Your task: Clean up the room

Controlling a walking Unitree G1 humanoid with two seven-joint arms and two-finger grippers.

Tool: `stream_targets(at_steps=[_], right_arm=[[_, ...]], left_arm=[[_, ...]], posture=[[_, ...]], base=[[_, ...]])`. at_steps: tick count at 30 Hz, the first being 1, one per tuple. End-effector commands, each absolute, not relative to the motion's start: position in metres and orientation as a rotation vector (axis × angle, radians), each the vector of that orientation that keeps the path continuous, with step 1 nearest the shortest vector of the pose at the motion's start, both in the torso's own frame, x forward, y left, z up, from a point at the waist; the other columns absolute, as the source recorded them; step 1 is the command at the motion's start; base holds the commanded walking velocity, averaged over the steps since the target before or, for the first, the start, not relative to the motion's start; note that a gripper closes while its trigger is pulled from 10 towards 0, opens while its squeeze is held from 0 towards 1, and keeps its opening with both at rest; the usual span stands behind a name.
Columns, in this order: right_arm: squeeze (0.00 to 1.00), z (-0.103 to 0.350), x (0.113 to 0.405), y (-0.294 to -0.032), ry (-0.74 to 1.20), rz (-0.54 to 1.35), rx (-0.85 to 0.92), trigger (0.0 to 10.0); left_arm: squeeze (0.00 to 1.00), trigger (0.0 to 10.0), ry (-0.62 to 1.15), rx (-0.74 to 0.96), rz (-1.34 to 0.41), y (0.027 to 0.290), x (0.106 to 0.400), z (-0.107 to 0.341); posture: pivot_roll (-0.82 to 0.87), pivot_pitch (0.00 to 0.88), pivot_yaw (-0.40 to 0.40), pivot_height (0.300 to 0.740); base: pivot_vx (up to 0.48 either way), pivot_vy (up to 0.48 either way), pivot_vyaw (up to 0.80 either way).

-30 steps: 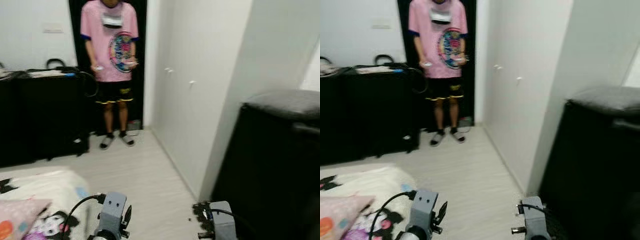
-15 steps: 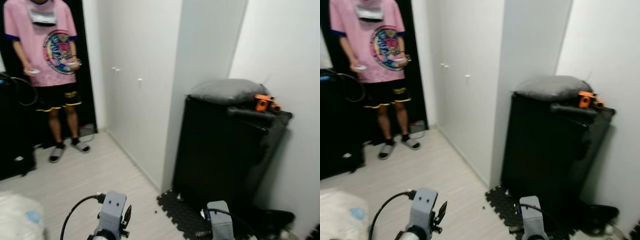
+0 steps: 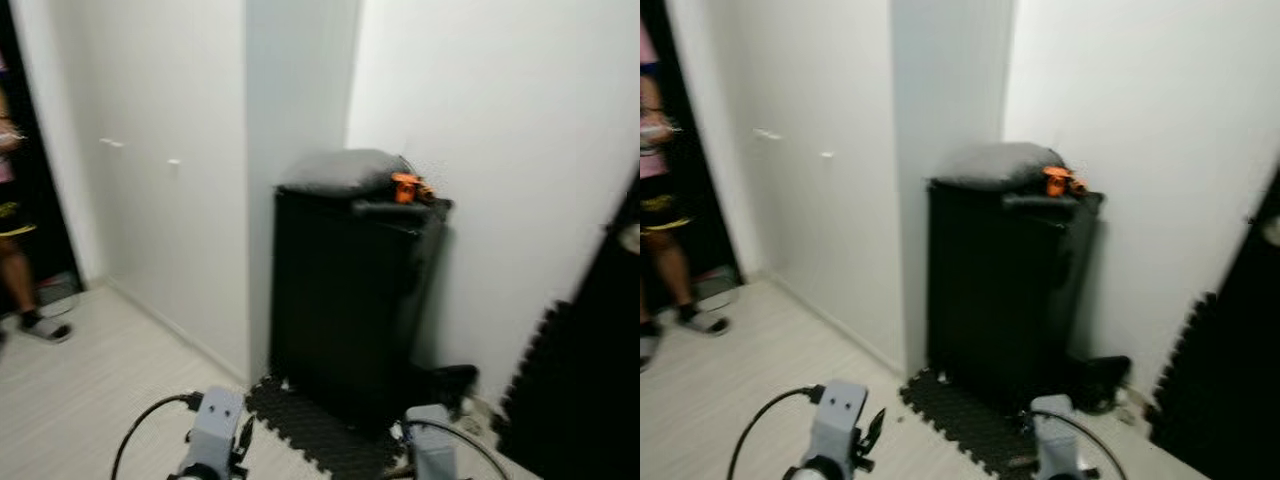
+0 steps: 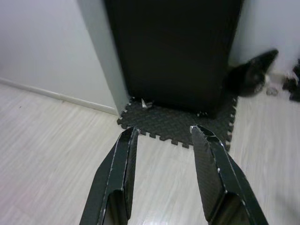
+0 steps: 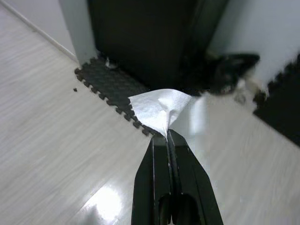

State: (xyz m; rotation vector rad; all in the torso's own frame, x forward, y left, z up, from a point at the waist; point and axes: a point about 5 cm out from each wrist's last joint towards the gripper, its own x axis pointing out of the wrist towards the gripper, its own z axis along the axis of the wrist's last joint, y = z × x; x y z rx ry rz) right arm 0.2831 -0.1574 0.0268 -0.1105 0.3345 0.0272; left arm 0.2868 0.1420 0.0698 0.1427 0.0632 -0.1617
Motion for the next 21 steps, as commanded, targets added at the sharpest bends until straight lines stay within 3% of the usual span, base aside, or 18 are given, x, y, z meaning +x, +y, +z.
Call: stream_targets(at_steps=[1, 21], right_arm=[[0.0, 0.0234, 0.2807, -0.1631, 0.354, 0.011, -0.116, 10.0], [0.0, 0.0206, 0.2791, -0.1602, 0.355, 0.005, -0.108, 10.0]], left_arm=[[0.0, 10.0, 0.076, 0.149, -0.174, 0.1396, 0.2858, 0.0675], [0.0, 10.0, 0.074, 0.155, -0.184, 0.142, 0.2868, 0.0687]], posture=[[0.01, 0.081, -0.008, 0.74], [0.02, 0.066, 0.014, 0.74]], base=[[0.0, 0.0, -0.8], [0.0, 0.0, -0.8]])
